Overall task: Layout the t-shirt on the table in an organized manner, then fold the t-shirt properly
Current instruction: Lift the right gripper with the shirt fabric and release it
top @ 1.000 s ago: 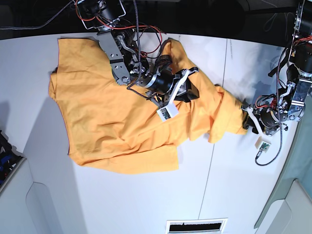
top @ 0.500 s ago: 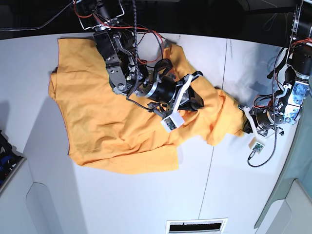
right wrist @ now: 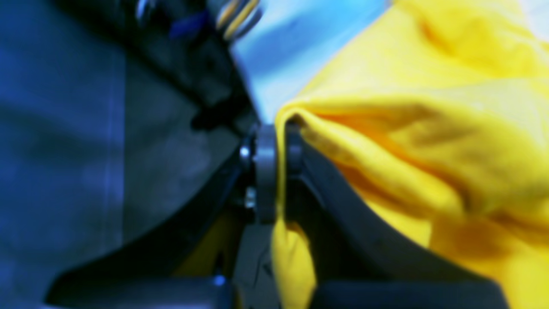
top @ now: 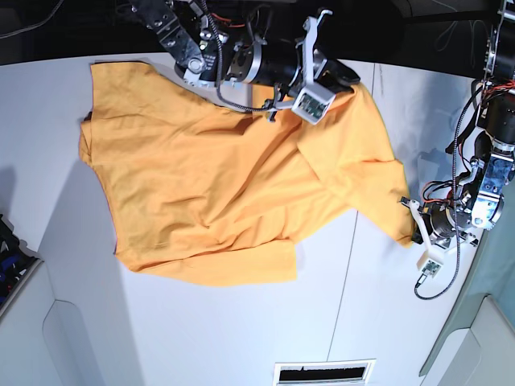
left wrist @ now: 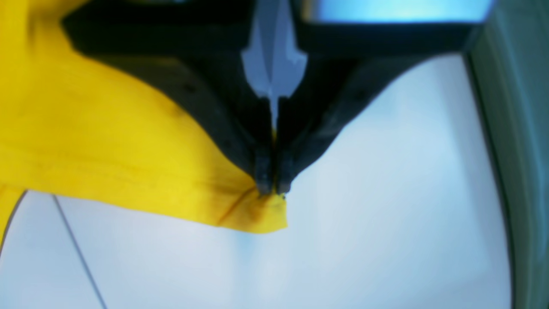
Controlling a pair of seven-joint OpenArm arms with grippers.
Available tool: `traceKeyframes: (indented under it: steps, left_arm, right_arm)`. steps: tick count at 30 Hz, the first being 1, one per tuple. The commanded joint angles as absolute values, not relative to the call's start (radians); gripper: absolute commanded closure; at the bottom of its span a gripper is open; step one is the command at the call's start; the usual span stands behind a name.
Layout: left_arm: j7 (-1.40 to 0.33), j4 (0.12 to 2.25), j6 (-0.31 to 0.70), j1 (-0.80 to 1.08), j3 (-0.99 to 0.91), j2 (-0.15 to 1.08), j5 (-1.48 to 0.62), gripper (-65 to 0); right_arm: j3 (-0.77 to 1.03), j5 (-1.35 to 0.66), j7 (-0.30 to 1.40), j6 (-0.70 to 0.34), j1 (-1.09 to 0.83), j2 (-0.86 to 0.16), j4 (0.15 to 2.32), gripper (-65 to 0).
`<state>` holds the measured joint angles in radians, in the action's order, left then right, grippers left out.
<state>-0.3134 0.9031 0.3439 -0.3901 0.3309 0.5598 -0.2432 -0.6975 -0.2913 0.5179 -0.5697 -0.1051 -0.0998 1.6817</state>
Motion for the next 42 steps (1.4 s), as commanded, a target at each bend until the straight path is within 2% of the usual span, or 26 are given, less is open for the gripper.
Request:
traceKeyframes:
  steps: [1, 4, 6, 8, 10, 14, 18, 22, 24, 25, 27, 28, 29, 31, 37, 42]
  left_arm:
    - [-0.296, 0.916, 0.336, -0.415, 0.325, 0.577, -0.243, 0.0]
    - [-0.299, 0.916, 0.337, -0.415, 0.325, 0.577, -0.243, 0.0]
    - [-0.321, 0.916, 0.336, -0.415, 0.325, 0.58, -0.244, -2.5]
    - [-0.345, 0.916, 0.337, -0.416, 0.325, 0.586, -0.255, -11.3]
    - [-0.355, 0.916, 0.353, -0.416, 0.325, 0.597, -0.269, -17.3]
    - [-0.373, 0.928, 0.419, -0.415, 0.325, 0.627, -0.336, -19.6]
    - [-0.447, 0.97, 0.486, -0.413, 0.325, 0.644, -0.419, -19.6]
    - [-0.506, 1.029, 0.525, -0.398, 0.325, 0.646, -0.501, -19.7]
    - [-0.531, 1.074, 0.533, -0.38, 0.325, 0.645, -0.561, -23.8]
    - [-0.542, 1.097, 0.533, -0.37, 0.325, 0.643, -0.586, -27.5]
    - [-0.563, 1.131, 0.532, -0.359, 0.325, 0.628, -0.601, -33.3]
    - [-0.579, 1.136, 0.53, -0.36, 0.325, 0.616, -0.602, -33.6]
    - [-0.595, 1.136, 0.515, -0.36, 0.325, 0.6, -0.602, -33.6]
    - [-0.636, 1.136, 0.474, -0.358, 0.325, 0.567, -0.598, -33.6]
    - [-0.715, 1.142, 0.46, -0.319, 0.325, 0.509, -0.595, -33.7]
    - [-0.715, 1.263, 0.456, -0.249, 0.325, 0.507, -0.556, -33.7]
  right_arm:
    - [-0.714, -0.287, 0.49, -0.579, -0.097, -0.092, 1.696, 0.0]
    - [-0.744, -0.245, 0.462, -0.567, -0.097, -0.091, 1.696, 0.0]
    - [-0.744, -0.242, 0.437, -0.558, -0.097, -0.091, 1.696, -12.8]
    - [-0.739, -0.242, 0.417, -0.546, -0.097, -0.089, 1.696, -23.5]
    - [-0.723, -0.242, 0.416, -0.546, -0.097, -0.078, 1.696, -26.3]
    - [-0.634, -0.242, 0.416, -0.546, -0.097, -0.047, 1.696, -26.3]
    - [-0.466, -0.241, 0.411, -0.542, -0.094, -0.014, 1.696, -26.3]
    - [-0.266, -0.184, 0.363, -0.458, -0.086, 0.015, 1.696, -26.2]
    - [-0.18, -0.152, 0.356, -0.404, -0.067, 0.017, 1.695, -24.5]
    - [-0.139, -0.136, 0.36, -0.383, -0.057, 0.016, 1.694, -21.3]
    - [-0.065, -0.126, 0.367, -0.366, -0.034, 0.01, 1.687, -9.7]
    - [-0.035, -0.127, 0.375, -0.366, -0.02, 0.0, 1.678, -3.0]
    - [-0.013, -0.127, 0.382, -0.366, -0.007, -0.012, 1.665, 0.0]
    - [0.014, -0.127, 0.392, -0.37, 0.014, -0.041, 1.623, 0.0]
    - [0.018, -0.126, 0.391, -0.374, 0.078, -0.072, 1.394, 0.0]
    - [0.018, -0.126, 0.339, -0.379, 0.127, -0.083, 1.2, 0.0]
